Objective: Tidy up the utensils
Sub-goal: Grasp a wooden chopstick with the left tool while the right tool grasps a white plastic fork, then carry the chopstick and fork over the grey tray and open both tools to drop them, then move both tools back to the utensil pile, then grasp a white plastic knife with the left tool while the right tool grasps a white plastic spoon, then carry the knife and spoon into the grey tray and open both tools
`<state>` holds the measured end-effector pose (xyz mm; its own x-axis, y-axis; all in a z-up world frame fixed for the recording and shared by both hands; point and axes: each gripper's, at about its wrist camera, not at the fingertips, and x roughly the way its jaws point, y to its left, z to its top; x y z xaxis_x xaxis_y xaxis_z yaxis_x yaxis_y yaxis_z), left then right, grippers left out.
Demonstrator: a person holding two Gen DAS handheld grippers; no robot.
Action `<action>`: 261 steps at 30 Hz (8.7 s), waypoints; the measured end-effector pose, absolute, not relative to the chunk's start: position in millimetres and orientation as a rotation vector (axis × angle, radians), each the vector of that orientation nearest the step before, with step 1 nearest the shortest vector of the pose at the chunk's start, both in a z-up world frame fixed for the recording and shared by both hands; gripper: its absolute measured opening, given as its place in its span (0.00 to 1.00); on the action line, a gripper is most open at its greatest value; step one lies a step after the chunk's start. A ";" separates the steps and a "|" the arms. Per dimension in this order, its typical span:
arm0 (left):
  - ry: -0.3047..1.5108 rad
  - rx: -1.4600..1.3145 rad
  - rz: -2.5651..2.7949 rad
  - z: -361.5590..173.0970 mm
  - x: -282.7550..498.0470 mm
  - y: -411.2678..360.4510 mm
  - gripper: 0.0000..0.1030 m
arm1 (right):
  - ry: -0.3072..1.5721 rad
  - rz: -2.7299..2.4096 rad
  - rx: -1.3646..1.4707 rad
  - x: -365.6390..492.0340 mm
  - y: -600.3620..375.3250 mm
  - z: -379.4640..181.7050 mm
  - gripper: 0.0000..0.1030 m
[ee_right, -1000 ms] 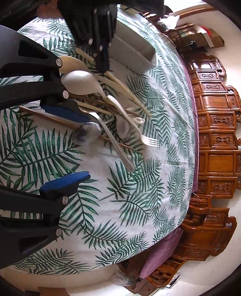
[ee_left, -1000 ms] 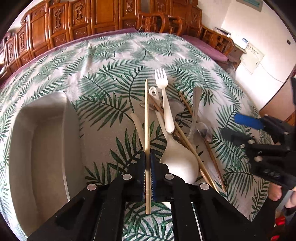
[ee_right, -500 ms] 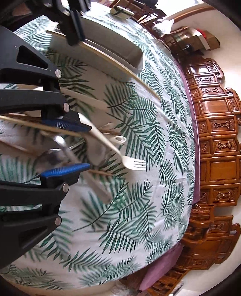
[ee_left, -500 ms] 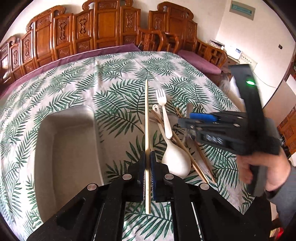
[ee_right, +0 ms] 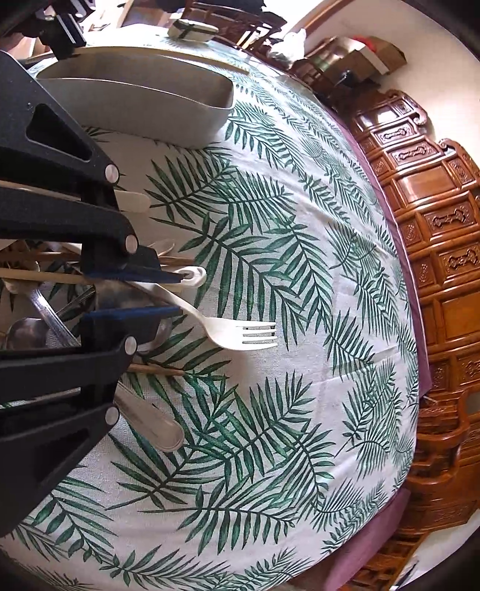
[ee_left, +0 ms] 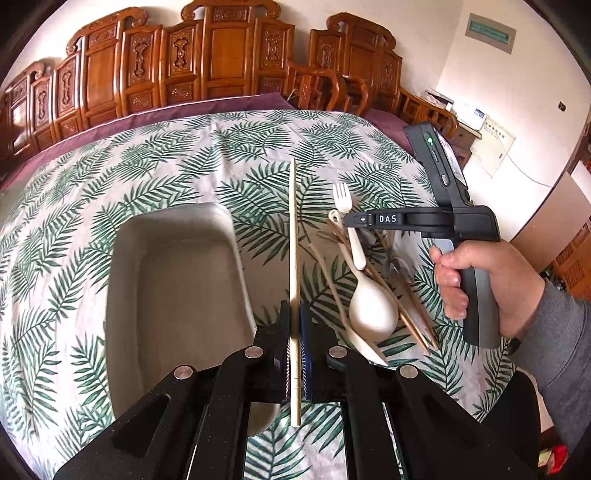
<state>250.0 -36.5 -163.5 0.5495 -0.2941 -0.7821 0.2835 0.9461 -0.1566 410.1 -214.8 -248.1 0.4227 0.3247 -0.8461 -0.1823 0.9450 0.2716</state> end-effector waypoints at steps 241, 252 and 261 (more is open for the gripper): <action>1.007 0.046 -0.372 -148.8 254.5 -76.2 0.05 | 1.028 0.395 0.043 255.3 -230.0 -162.9 0.03; 0.935 0.036 -0.358 -116.8 237.4 -44.2 0.05 | 0.986 0.422 0.031 252.2 -206.5 -139.9 0.04; 0.949 0.018 -0.318 -123.4 235.7 -9.5 0.05 | 0.974 0.458 0.005 249.8 -179.0 -127.9 0.04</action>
